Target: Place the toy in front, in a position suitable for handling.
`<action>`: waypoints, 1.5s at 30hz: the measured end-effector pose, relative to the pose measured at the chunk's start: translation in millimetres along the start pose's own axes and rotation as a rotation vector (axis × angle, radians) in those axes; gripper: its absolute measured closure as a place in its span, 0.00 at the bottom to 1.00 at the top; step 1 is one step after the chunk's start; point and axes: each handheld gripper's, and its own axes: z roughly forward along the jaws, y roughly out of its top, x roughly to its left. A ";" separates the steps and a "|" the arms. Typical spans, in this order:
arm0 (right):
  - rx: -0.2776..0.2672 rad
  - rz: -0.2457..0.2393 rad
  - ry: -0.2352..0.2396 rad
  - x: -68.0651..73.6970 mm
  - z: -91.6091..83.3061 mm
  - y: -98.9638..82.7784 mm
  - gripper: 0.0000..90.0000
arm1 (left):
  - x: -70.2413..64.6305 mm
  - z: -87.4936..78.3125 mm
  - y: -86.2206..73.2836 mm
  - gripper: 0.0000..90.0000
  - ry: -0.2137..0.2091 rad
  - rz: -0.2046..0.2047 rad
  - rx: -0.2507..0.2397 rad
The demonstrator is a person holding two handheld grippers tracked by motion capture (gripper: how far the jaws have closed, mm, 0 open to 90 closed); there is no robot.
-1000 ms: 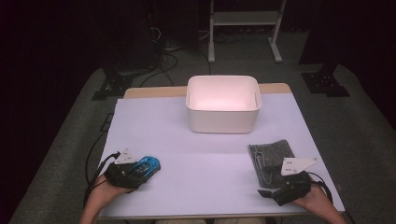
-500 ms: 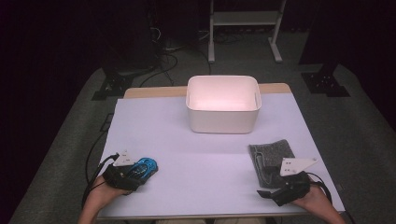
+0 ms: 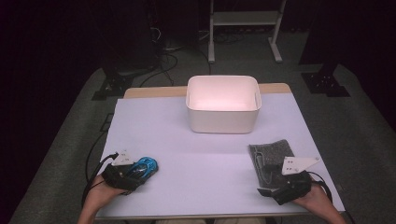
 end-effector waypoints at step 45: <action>-0.048 -0.002 -0.018 0.2 -4.8 6.0 0.15 | -72.6 18.8 82.8 0.30 -0.308 0.248 -0.194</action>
